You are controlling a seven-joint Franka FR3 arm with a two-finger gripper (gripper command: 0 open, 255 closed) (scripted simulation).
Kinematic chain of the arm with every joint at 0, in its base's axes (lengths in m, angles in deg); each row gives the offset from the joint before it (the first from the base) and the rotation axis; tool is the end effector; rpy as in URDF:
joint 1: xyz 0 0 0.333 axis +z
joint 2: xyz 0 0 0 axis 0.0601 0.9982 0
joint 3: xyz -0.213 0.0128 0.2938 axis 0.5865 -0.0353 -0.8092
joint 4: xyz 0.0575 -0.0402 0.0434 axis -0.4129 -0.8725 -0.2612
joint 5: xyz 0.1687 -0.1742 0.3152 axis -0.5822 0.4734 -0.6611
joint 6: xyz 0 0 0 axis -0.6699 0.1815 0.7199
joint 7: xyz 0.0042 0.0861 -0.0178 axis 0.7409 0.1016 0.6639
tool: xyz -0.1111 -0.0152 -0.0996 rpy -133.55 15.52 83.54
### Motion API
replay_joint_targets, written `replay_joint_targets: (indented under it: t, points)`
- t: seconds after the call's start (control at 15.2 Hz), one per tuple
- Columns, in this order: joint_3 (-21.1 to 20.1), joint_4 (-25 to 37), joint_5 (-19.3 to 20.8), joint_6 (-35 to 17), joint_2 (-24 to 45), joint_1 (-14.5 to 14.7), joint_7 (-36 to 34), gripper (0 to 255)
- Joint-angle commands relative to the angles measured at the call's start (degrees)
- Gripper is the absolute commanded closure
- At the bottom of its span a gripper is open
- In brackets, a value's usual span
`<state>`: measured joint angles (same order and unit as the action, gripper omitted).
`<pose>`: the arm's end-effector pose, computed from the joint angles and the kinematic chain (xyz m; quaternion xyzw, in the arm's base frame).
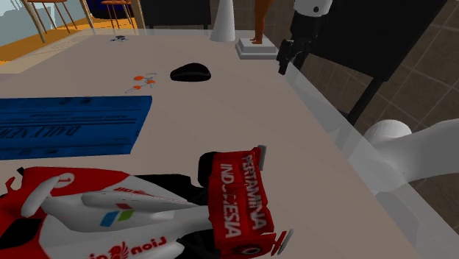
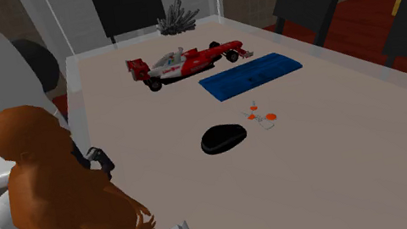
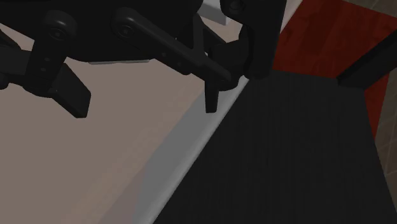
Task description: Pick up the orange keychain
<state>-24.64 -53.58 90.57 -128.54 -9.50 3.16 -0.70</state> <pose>0.2872 -0.0250 0.6030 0.9961 -0.0649 0.0526 0.0270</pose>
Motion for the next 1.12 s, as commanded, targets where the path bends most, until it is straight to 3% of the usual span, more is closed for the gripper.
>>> replay_joint_targets:
  t: [0.0, 0.53, 1.06]
  points:
    - [0.0, 0.0, 0.0, 0.0, 0.0, 0.0, 0.0, 0]
    - [-8.6, 7.9, -5.4, -2.0, 10.6, 1.8, -12.0, 0]
    - [-16.4, 20.6, -7.1, -2.8, 24.1, 2.5, -23.9, 0]
